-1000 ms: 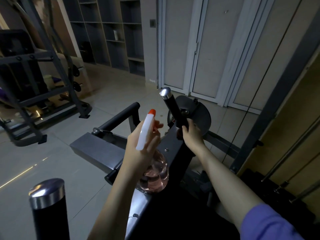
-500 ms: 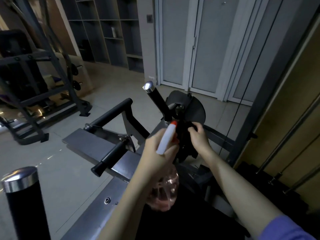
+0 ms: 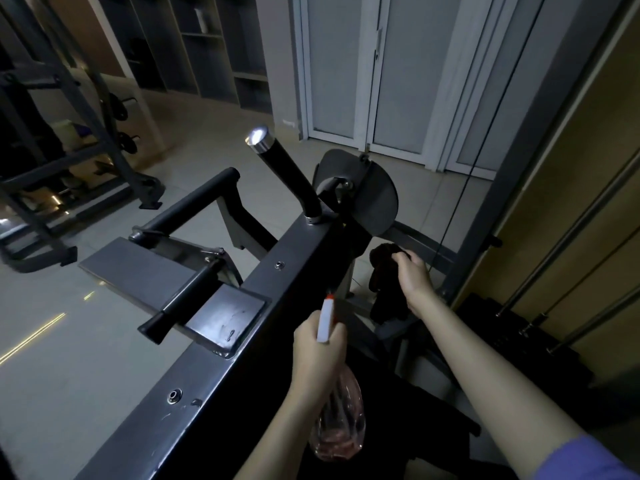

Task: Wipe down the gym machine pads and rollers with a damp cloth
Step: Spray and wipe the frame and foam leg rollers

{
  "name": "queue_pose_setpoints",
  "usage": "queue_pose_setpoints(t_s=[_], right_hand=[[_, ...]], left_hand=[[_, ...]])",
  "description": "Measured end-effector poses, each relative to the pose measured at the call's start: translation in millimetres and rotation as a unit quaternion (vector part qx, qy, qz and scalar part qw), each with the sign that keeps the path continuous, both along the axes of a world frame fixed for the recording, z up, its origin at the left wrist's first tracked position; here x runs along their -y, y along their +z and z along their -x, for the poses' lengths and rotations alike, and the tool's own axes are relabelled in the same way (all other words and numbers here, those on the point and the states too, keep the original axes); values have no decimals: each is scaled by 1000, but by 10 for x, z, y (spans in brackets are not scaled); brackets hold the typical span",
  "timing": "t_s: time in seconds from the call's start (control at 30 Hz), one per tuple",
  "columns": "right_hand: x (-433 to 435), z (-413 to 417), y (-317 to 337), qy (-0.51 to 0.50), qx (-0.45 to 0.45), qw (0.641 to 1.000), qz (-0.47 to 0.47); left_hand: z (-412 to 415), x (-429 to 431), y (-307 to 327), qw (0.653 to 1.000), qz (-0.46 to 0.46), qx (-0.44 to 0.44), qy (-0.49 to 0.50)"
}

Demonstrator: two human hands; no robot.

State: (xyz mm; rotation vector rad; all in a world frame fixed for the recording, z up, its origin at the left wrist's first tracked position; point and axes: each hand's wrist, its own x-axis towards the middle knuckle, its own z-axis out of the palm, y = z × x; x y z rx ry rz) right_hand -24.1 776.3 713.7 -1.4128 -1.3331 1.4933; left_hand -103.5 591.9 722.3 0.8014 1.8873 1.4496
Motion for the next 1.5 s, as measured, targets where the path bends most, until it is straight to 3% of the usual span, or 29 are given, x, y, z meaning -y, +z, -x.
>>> queue_pose_setpoints(t_s=[0.57,0.8,0.93,1.1,1.23,1.37,1.5], right_hand=[[284,276,-182,36,-18,999,-3],[494,754,-207,49,-28,994,-93],[323,954,-210,-33,-33,998,-49],[33,961,-137,-29,-58,998,22],[624,1024,-247,-56,-8,996,-68],[1195,935,-313,-11,-25,993,-118],[889,975,-284,-19,-29,991,-128]], left_hand=[[-251,799,40,998,-4,-9,64],[-223,966,-37,998,-1,-25,61],[-159,1069,-41,998,26,-54,25],[-90,1146,-87,999,36,-31,23],[-80,1160,-108,998,19,-59,20],[-128,1092,-151,998,15,-58,17],[-203,1084,-150,998,18,-64,1]])
